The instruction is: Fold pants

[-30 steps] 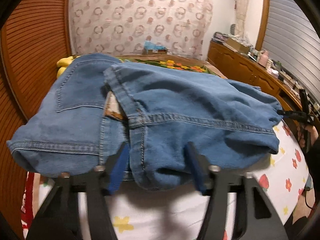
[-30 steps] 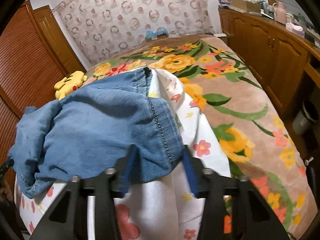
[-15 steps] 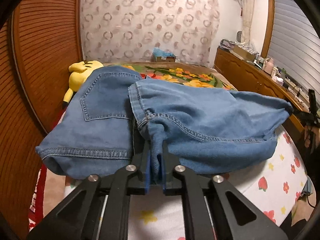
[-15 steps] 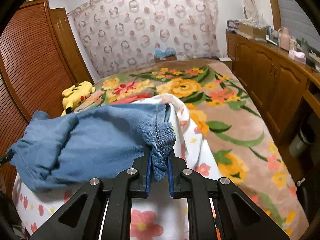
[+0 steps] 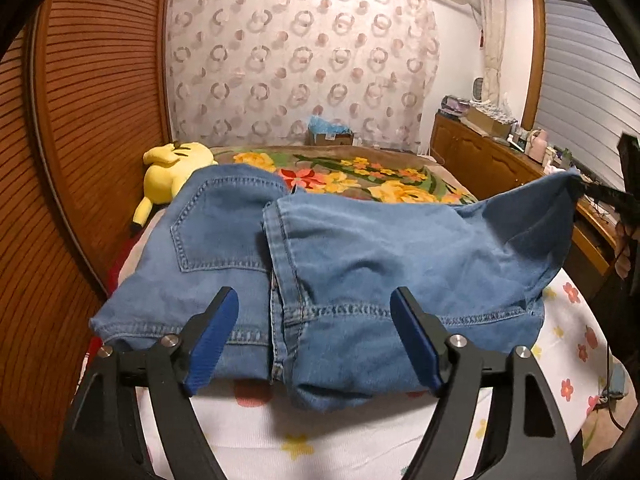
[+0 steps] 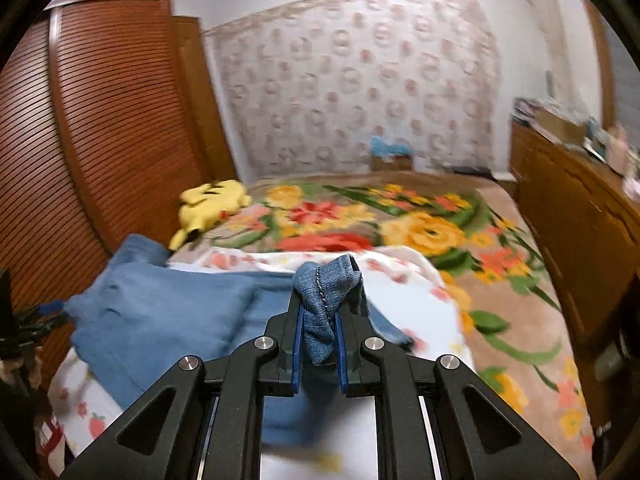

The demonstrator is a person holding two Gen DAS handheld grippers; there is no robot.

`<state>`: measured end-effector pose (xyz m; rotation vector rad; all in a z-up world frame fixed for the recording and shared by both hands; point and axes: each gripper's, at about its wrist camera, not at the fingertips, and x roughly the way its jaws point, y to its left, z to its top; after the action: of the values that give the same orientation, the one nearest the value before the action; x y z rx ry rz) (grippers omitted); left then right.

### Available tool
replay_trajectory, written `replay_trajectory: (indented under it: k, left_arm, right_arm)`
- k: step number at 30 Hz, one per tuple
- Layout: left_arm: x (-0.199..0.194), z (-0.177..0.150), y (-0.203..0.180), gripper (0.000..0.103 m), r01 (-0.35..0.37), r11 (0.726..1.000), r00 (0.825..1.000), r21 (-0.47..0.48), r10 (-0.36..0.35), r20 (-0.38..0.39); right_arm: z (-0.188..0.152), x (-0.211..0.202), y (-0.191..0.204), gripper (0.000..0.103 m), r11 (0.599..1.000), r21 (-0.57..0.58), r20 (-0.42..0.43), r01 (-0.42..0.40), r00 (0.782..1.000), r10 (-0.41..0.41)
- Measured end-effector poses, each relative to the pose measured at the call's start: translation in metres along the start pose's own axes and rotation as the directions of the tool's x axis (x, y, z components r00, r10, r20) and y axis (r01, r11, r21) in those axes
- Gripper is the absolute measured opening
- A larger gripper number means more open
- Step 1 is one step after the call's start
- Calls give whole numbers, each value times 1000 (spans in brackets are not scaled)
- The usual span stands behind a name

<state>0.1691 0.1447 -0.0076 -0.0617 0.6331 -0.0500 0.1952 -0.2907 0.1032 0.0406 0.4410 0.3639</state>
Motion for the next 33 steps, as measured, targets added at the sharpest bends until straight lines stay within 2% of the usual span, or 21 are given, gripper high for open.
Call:
replay_trajectory:
  k: [6, 10, 15, 21, 25, 29, 32, 33]
  left_arm:
    - [-5, 4, 4, 79, -17, 1000, 999, -5, 17, 28]
    - [-8, 4, 8, 79, -23, 1000, 999, -20, 24, 34]
    - [-18, 1, 15, 79, -37, 999, 998, -33, 39, 52]
    - [-23, -1, 21, 79, -54, 998, 997, -41, 56, 53]
    - [-21, -4, 22, 79, -62, 997, 997, -39, 64, 45]
    - [-14, -4, 20, 79, -59, 998, 998, -37, 60, 30]
    - [-7, -4, 15, 79, -49, 998, 999, -28, 50, 20]
    - [-4, -3, 13, 79, -45, 999, 999, -25, 45, 17]
  right_arm:
    - [16, 21, 74, 13, 986, -111, -7, -128, 992, 128]
    - [23, 37, 120, 13, 961, -175, -24, -216, 976, 215]
    - [35, 61, 158, 13, 919, -241, -54, -311, 950, 307]
    - [46, 100, 168, 13, 870, -288, -105, -400, 916, 386]
    - [38, 118, 163, 14, 865, -269, -160, -423, 905, 393]
    - [33, 134, 155, 26, 870, -248, -218, -426, 900, 378]
    - [44, 141, 154, 31, 873, -248, -211, -419, 903, 374]
    - [46, 141, 151, 36, 876, -245, -205, -416, 905, 373]
